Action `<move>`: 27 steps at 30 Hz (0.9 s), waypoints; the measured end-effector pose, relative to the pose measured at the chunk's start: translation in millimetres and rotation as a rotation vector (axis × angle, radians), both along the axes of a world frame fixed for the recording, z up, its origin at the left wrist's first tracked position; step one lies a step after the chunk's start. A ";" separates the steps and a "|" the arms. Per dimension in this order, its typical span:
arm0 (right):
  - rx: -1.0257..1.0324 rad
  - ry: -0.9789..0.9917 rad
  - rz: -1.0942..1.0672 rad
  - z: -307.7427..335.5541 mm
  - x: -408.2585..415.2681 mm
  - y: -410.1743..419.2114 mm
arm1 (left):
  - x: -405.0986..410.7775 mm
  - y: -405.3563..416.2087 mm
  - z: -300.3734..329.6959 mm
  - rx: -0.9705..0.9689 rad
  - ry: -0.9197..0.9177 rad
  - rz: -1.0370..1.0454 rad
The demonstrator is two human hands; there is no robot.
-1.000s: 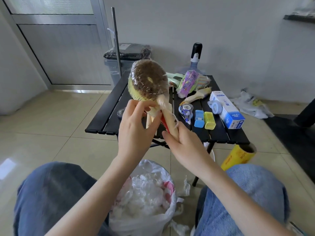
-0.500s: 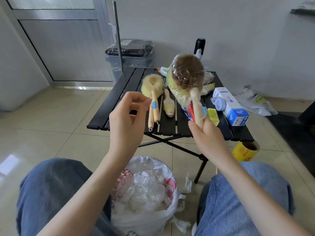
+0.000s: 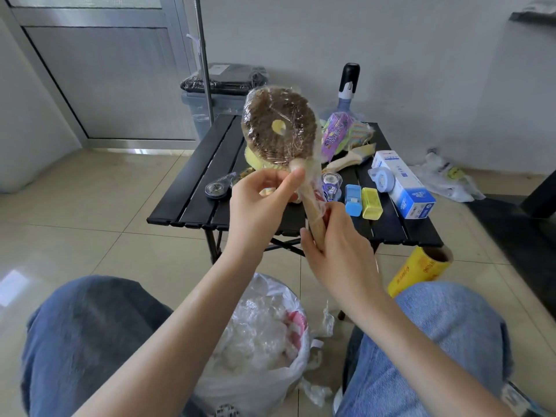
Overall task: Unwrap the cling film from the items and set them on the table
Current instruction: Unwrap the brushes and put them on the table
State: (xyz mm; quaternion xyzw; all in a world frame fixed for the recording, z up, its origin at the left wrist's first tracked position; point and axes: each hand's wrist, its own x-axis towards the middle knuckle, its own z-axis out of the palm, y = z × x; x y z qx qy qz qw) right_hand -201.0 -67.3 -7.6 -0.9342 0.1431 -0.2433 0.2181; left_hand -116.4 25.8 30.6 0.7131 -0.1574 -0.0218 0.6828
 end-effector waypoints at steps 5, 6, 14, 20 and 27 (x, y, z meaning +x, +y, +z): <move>0.262 0.060 0.070 0.9 1.6 -9.8 | 1.3 9.5 -1.3 -0.010 -0.019 -0.069; 0.344 0.102 0.095 3.8 2.8 -13.4 | 2.5 11.4 -2.6 0.003 -0.027 -0.082; 1.034 0.163 0.221 10.7 3.6 -28.0 | 3.0 18.5 -0.3 -0.033 0.013 -0.195; 1.186 0.170 0.235 11.4 3.9 -25.6 | 4.5 16.6 -5.7 0.080 -0.090 -0.041; 0.974 0.107 0.124 -0.9 8.4 -37.0 | -0.3 18.4 -1.6 -0.287 0.100 -0.180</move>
